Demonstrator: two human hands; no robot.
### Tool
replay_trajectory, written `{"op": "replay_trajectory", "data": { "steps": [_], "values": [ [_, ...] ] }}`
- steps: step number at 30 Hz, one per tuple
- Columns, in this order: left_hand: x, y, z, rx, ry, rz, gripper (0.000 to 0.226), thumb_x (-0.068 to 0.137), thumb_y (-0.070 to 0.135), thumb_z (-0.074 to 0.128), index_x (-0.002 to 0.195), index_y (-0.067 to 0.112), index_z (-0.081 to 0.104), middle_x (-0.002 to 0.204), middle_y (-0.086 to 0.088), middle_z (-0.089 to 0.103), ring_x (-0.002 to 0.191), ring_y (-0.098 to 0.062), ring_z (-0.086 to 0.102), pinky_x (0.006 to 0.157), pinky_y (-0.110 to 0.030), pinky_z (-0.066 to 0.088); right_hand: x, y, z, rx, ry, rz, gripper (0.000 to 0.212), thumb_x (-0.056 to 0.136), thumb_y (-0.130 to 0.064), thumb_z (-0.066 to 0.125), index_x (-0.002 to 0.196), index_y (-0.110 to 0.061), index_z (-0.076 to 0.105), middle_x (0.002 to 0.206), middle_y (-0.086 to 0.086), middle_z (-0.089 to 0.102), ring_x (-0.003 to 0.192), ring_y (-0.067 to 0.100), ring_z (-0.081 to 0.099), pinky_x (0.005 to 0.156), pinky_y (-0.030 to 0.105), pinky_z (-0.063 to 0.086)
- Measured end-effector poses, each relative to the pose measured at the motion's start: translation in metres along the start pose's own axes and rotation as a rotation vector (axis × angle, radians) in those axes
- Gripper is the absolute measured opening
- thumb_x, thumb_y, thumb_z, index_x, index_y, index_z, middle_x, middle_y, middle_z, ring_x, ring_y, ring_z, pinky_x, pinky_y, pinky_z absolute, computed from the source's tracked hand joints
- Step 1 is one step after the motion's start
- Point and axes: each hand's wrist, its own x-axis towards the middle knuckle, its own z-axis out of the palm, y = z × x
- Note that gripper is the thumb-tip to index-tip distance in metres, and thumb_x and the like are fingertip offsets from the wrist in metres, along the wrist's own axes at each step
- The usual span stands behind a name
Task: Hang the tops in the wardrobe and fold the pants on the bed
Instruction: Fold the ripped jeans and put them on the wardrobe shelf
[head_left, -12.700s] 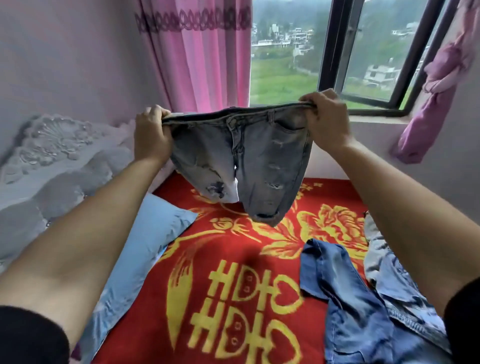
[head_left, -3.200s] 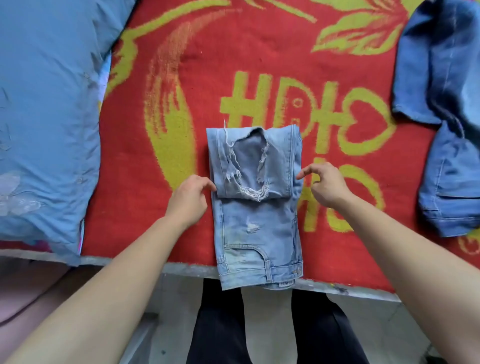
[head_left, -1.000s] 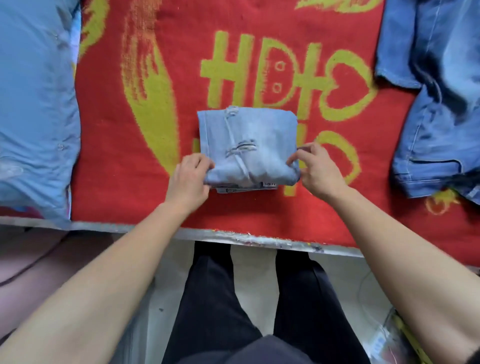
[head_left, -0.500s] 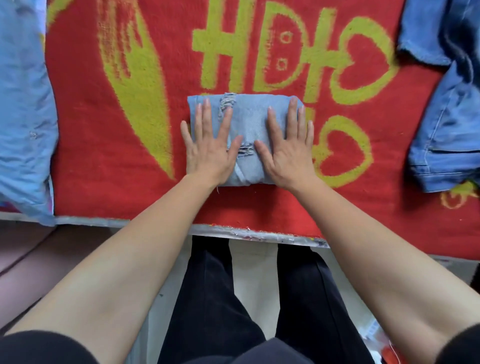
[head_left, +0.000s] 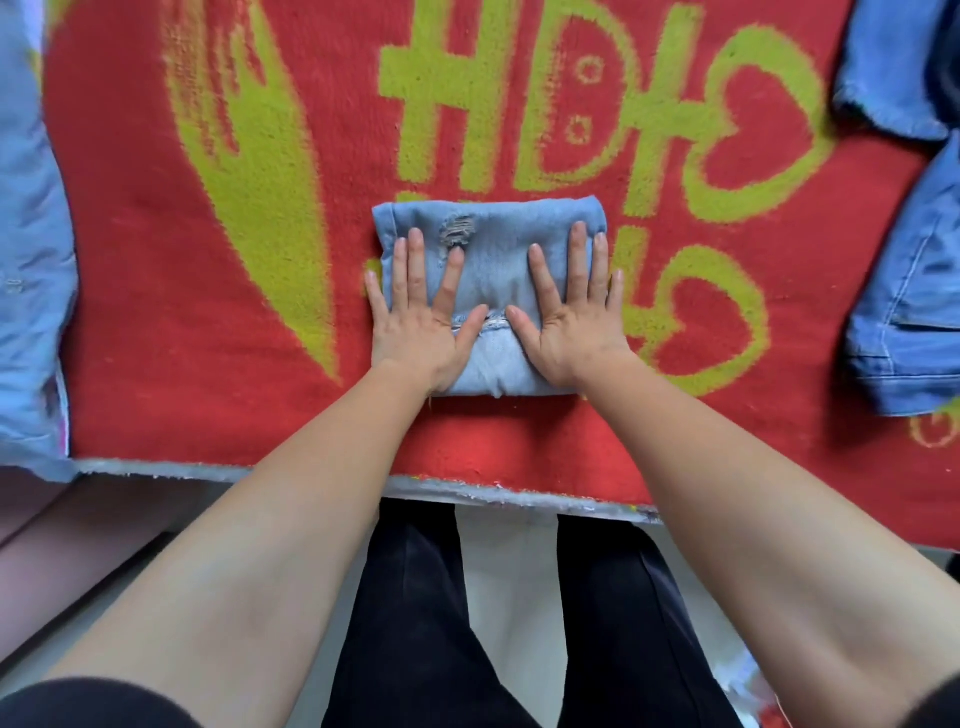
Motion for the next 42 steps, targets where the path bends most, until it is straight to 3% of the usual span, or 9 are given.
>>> {"op": "replay_trajectory", "data": {
  "steps": [6, 13, 16, 22, 26, 31, 34, 38, 42],
  "values": [
    [-0.007, -0.005, -0.043, -0.015, -0.203, 0.023, 0.074, 0.095, 0.067, 0.016, 0.152, 0.034, -0.018, 0.157, -0.01, -0.032, 0.146, -0.024, -0.027, 0.116, -0.061, -0.005, -0.019, -0.006, -0.023, 0.049, -0.052, 0.001, 0.077, 0.096, -0.067, 0.019, 0.154, -0.032, -0.017, 0.156, 0.01, -0.037, 0.145, 0.037, -0.029, 0.119, 0.059, -0.006],
    [-0.058, -0.018, -0.033, 0.044, 0.107, 0.17, 0.063, 0.1, 0.049, 0.03, 0.155, 0.024, 0.017, 0.163, -0.015, -0.002, 0.151, -0.029, 0.001, 0.117, -0.059, 0.016, -0.071, -0.004, 0.005, -0.048, 0.19, -0.171, 0.067, 0.099, -0.048, 0.033, 0.158, -0.02, 0.017, 0.163, 0.021, 0.002, 0.151, 0.039, 0.002, 0.12, 0.057, 0.012],
    [-0.081, -0.022, -0.005, 0.108, 0.048, 0.258, 0.058, 0.1, 0.046, 0.022, 0.153, 0.024, 0.027, 0.163, -0.014, 0.012, 0.149, -0.031, 0.015, 0.112, -0.059, 0.027, -0.079, -0.001, 0.027, -0.085, 0.148, -0.199, 0.064, 0.101, -0.047, 0.04, 0.157, -0.022, 0.023, 0.163, 0.019, 0.008, 0.151, 0.037, 0.008, 0.12, 0.054, 0.016],
    [-0.07, -0.008, -0.003, 0.085, -0.139, 0.147, 0.055, 0.104, 0.044, 0.029, 0.155, 0.031, 0.015, 0.164, -0.007, -0.007, 0.151, -0.027, -0.005, 0.119, -0.053, 0.01, -0.058, 0.0, -0.002, -0.089, 0.207, -0.266, 0.086, 0.073, -0.058, 0.075, 0.147, -0.027, 0.043, 0.156, 0.022, 0.03, 0.139, 0.041, 0.033, 0.114, 0.052, 0.023],
    [-0.071, -0.008, -0.004, 0.074, -0.178, 0.121, 0.055, 0.104, 0.043, 0.027, 0.156, 0.032, 0.011, 0.163, -0.005, -0.013, 0.15, -0.026, -0.011, 0.12, -0.052, 0.008, -0.028, -0.006, -0.038, -0.255, 0.159, -0.32, 0.141, 0.045, -0.071, 0.081, 0.158, -0.026, 0.01, 0.164, 0.019, -0.003, 0.15, 0.04, 0.0, 0.121, 0.054, 0.005],
    [-0.065, -0.004, -0.006, 0.03, -0.203, 0.099, 0.055, 0.104, 0.042, 0.028, 0.156, 0.033, 0.009, 0.163, -0.003, -0.015, 0.15, -0.024, -0.013, 0.12, -0.053, 0.007, 0.011, -0.017, -0.058, -0.355, -0.1, -0.282, 0.156, 0.038, -0.089, 0.07, 0.157, -0.028, -0.009, 0.162, 0.015, -0.022, 0.149, 0.034, -0.018, 0.121, 0.049, -0.008],
    [-0.066, -0.006, -0.012, 0.05, -0.181, 0.123, 0.054, 0.102, 0.045, 0.034, 0.153, 0.034, 0.021, 0.165, -0.002, -0.002, 0.151, -0.024, -0.001, 0.117, -0.057, 0.012, 0.005, -0.018, -0.067, -0.283, -0.143, -0.31, 0.149, 0.044, -0.085, 0.072, 0.158, -0.028, -0.005, 0.162, 0.015, -0.02, 0.15, 0.034, -0.016, 0.122, 0.049, -0.006],
    [-0.05, -0.02, -0.036, -0.102, 0.174, 0.21, 0.036, 0.089, 0.042, 0.054, 0.118, 0.022, 0.064, 0.129, -0.004, 0.061, 0.117, -0.028, 0.055, 0.106, -0.056, 0.031, 0.012, -0.007, -0.091, -0.024, -0.055, -0.363, 0.098, 0.075, -0.056, 0.074, 0.155, -0.027, 0.024, 0.164, 0.012, 0.013, 0.151, 0.032, 0.007, 0.12, 0.047, 0.007],
    [0.005, -0.026, -0.072, -0.074, 0.276, 0.214, 0.063, 0.08, 0.03, 0.066, 0.139, 0.016, 0.048, 0.142, -0.012, 0.046, 0.132, -0.031, 0.041, 0.113, -0.052, 0.023, 0.04, 0.003, -0.116, -0.052, 0.074, -0.331, 0.091, 0.084, -0.036, 0.072, 0.157, -0.025, 0.019, 0.162, 0.013, 0.019, 0.151, 0.03, 0.008, 0.119, 0.049, 0.01]
  ]
}}
